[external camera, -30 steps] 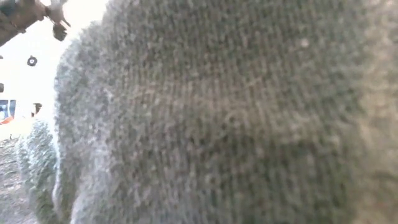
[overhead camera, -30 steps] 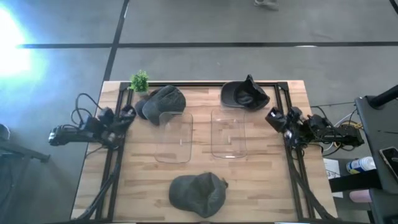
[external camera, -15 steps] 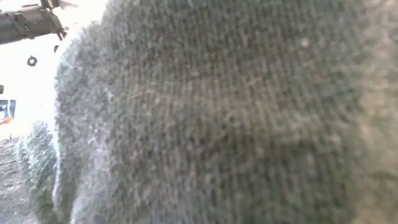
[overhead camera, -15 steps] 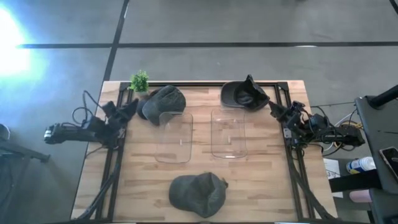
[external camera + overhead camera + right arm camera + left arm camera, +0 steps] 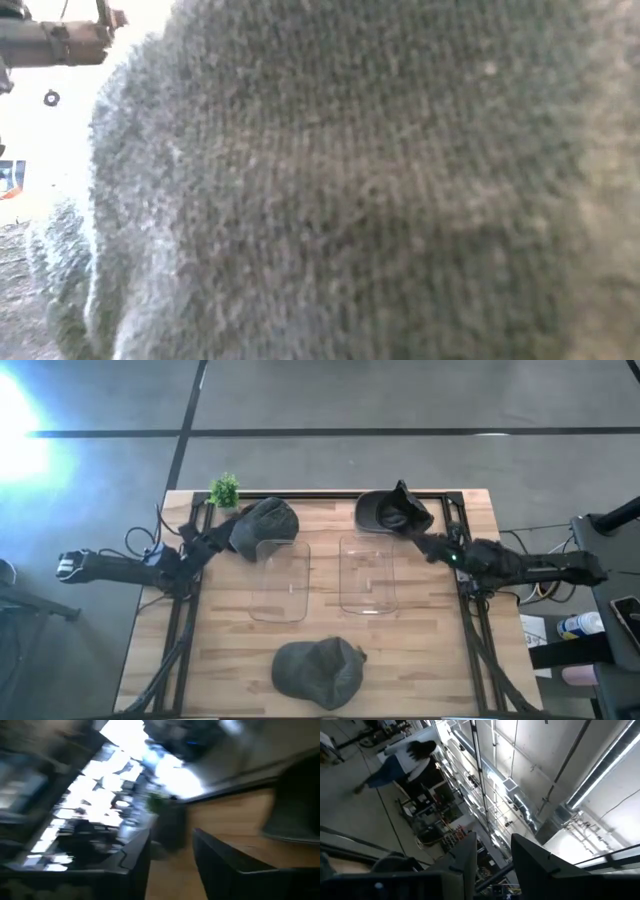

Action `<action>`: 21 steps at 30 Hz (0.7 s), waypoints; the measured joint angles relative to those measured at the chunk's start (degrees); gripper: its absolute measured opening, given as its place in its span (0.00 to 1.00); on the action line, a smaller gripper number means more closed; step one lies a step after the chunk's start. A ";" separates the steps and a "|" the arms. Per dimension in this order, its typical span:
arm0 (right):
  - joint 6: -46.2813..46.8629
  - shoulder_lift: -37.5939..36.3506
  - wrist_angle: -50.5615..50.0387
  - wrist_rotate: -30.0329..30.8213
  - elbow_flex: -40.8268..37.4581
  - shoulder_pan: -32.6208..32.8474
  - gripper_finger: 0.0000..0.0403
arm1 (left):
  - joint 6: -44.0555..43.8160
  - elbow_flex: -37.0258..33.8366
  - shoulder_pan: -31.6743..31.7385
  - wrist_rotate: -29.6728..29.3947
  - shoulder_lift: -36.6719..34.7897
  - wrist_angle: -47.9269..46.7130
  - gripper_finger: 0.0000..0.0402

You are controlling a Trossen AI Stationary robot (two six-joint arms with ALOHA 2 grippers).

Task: Pick & Place hat
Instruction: Put the right black cap into the right transparent bin

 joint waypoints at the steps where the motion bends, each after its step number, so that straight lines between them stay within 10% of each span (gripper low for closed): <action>1: 2.69 2.21 -8.35 2.06 3.82 -0.61 0.40 | 1.35 1.64 0.00 -0.24 0.36 -1.56 0.29; 8: 29.29 20.33 -59.29 3.87 26.20 -8.62 0.56 | 11.64 20.98 0.84 0.56 4.13 -35.06 0.29; 13: 23.59 32.62 -59.04 -5.64 30.86 -17.76 0.58 | 12.04 34.30 3.81 6.26 11.26 -59.24 0.29; 21: 17.91 44.65 -58.48 -19.63 30.97 -31.81 0.58 | 20.33 45.58 11.48 15.74 22.43 -68.15 0.29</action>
